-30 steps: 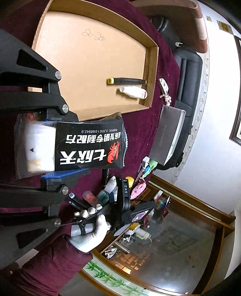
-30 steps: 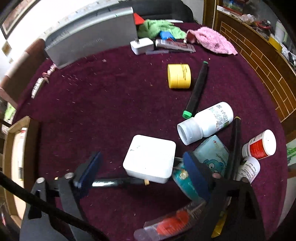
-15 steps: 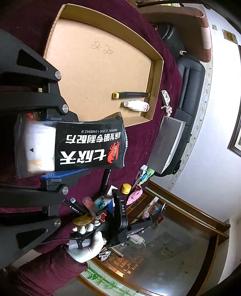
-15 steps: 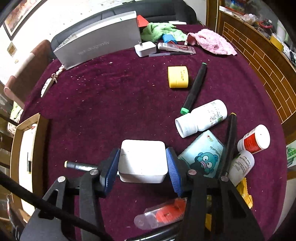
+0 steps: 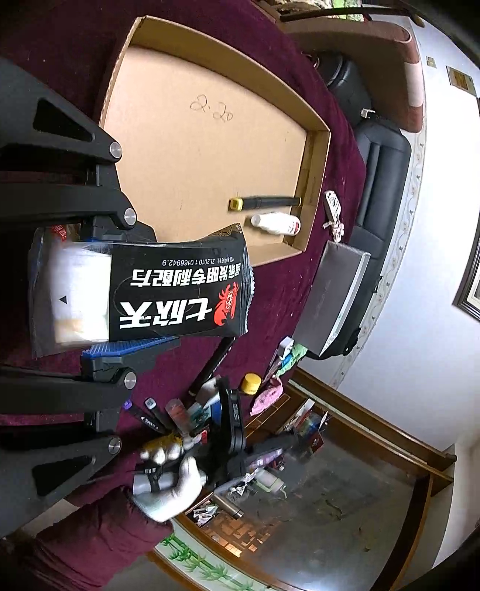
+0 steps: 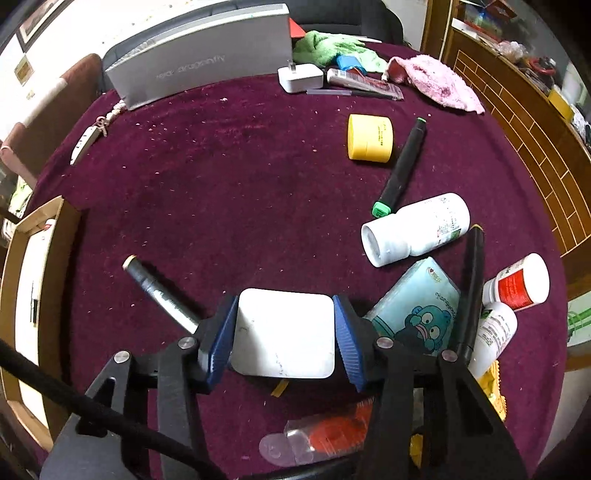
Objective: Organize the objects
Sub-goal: 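Carry the packet toward the box with the left tool while the right tool grasps the white charger, then lower the packet into the box with the left tool while the right tool places the charger beside it, then grasp the black marker lying on the cloth with the left tool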
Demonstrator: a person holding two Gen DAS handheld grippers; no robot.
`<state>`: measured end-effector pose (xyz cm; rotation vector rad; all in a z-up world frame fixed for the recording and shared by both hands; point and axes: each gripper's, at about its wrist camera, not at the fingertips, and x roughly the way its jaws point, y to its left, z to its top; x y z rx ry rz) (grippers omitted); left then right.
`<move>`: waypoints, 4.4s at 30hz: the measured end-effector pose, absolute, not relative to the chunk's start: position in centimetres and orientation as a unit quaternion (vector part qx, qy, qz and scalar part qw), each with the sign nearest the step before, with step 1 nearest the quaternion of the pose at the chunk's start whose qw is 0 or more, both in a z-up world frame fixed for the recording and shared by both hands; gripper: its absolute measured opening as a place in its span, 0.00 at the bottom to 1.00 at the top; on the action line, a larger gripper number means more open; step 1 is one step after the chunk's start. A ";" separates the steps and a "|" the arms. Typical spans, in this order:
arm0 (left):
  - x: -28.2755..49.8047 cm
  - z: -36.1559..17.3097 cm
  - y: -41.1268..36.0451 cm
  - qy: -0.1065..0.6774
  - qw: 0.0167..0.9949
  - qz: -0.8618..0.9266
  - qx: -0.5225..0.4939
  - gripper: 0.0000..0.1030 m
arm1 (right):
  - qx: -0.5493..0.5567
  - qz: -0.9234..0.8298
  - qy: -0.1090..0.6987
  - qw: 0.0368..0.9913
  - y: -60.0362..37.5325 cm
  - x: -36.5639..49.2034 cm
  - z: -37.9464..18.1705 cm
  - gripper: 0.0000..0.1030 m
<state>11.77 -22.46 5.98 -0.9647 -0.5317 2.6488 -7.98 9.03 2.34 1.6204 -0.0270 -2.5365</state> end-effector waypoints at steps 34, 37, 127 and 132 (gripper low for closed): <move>-5.7 3.1 -34.7 -0.172 -0.015 0.890 -0.423 0.32 | 0.564 -0.759 -0.100 0.310 -19.7 -10.7 5.2 0.48; -6.1 2.9 -34.8 -0.172 -0.013 0.889 -0.424 0.32 | 0.569 -0.758 -0.100 0.301 -20.2 -11.4 4.1 0.48; -4.7 1.0 -2.9 0.038 0.083 0.878 -0.470 0.11 | 0.381 -0.870 -0.296 0.103 26.8 4.5 0.7 0.77; -1.7 1.0 -5.4 0.033 0.102 0.871 -0.480 0.11 | 0.387 -0.870 -0.290 0.096 26.7 4.3 0.7 0.77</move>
